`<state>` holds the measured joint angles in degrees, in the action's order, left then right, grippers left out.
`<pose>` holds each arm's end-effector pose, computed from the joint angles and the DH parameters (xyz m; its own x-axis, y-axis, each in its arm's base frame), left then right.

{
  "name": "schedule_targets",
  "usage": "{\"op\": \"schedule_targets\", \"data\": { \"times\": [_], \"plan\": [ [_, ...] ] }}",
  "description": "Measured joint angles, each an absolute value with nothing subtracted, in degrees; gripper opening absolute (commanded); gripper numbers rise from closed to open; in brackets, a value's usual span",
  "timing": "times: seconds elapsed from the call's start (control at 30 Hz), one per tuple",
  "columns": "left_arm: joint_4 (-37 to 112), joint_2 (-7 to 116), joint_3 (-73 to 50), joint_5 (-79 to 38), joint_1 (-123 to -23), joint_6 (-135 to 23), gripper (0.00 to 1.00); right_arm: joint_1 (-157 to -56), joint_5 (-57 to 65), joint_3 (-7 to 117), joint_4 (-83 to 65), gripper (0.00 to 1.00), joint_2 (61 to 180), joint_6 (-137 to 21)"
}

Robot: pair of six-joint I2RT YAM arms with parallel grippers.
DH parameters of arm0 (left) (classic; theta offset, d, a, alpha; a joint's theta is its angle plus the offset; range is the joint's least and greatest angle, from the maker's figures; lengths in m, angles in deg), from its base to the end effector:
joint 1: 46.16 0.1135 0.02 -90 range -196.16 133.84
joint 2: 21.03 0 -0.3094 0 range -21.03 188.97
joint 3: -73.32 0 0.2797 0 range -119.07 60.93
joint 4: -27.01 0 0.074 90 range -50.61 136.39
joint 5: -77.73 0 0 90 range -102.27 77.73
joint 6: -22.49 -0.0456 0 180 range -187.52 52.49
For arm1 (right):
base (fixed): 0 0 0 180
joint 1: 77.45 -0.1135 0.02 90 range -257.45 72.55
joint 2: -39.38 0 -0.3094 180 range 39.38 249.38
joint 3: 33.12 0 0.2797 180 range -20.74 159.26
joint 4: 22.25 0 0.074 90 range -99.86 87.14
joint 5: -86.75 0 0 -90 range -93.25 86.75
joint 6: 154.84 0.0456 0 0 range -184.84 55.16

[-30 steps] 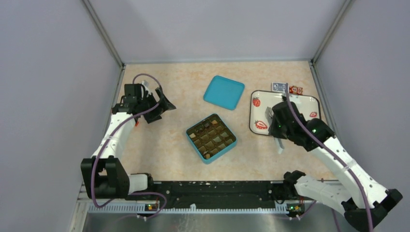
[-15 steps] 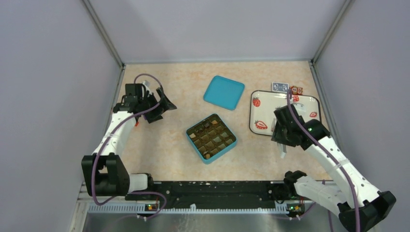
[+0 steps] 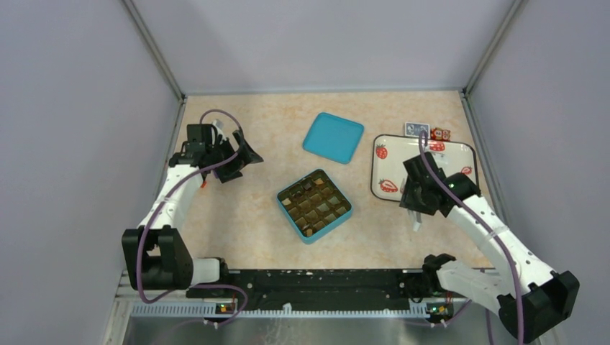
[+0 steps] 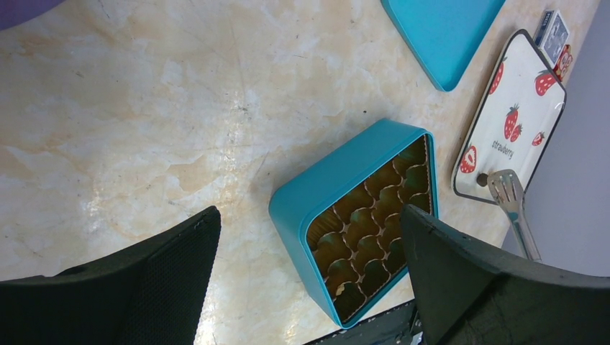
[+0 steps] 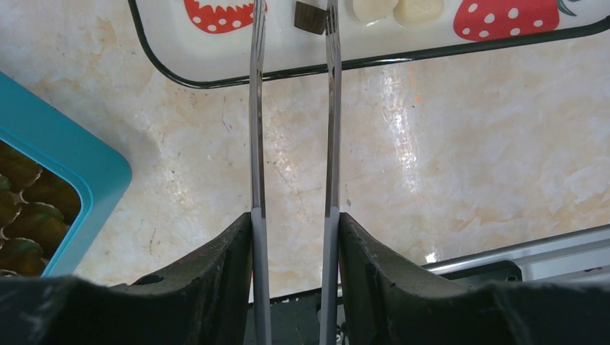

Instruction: Pack the chocolate

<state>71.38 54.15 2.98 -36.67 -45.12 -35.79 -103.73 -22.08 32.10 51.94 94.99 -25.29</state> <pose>0.2953 -0.0135 0.3015 -0.7771 -0.4930 -0.3913 -0.1825 0.7715 -0.6095 0.1601 0.0627 0.3097 -0.8122 0.2711 -0.5166 0.2883 0.9563 0.0485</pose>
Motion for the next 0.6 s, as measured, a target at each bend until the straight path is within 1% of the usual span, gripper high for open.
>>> {"op": "schedule_targets", "data": {
  "times": [0.37,0.6],
  "plan": [
    [71.12,54.39,2.98,-36.67,-45.12,-36.03,0.98,-102.9,-21.69,29.89,48.95,0.43,97.9,-25.82],
    [70.9,54.69,2.98,-36.67,-45.12,-36.03,0.97,-102.4,-21.58,29.39,48.23,0.38,98.08,-25.88]
  ]
}}
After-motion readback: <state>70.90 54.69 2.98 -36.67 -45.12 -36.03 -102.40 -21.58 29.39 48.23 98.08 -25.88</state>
